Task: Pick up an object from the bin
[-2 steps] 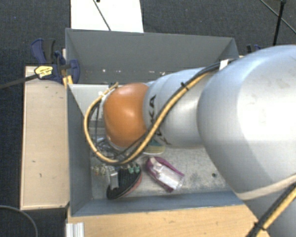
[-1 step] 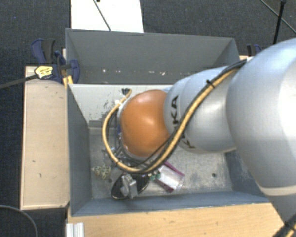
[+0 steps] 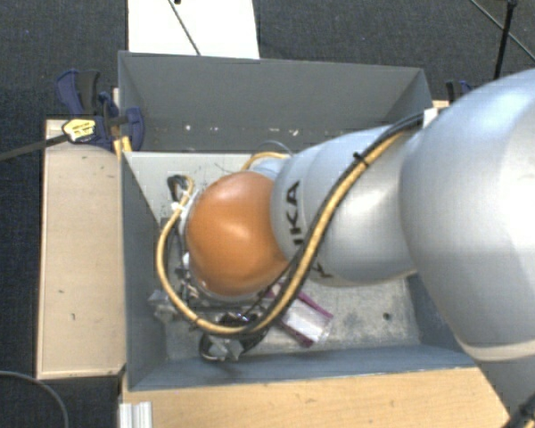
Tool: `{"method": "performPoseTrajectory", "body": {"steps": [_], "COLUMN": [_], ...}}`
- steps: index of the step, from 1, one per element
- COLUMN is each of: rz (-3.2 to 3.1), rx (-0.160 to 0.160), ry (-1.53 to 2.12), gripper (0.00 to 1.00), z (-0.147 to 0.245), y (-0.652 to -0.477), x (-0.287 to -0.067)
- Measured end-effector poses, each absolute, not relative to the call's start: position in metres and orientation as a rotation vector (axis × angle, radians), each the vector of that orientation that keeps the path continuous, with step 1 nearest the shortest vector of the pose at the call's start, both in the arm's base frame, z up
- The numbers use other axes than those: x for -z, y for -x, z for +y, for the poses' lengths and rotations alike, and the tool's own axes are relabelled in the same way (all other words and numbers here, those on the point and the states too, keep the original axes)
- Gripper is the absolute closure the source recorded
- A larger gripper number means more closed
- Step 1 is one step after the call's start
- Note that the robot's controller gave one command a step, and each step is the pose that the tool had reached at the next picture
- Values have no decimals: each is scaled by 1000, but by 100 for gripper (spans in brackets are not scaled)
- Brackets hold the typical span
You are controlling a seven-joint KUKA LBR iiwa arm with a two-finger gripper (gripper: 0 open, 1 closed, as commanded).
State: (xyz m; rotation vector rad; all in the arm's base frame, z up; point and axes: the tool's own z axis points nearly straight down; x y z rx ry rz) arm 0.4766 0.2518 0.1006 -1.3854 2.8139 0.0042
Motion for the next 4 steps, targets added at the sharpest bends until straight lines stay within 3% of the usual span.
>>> {"method": "performPoseTrajectory", "body": {"steps": [1,2,3,4], "rz": [2903,2924,2932,2934], "rx": [-2,0,-4,-1], "ry": [1196,1119,1119,1109], "gripper": [0,0,100,100], "z": [169,132,134,134], "y": [-505,-483,-480,-481], "x": [-72,-72,-70,-104]}}
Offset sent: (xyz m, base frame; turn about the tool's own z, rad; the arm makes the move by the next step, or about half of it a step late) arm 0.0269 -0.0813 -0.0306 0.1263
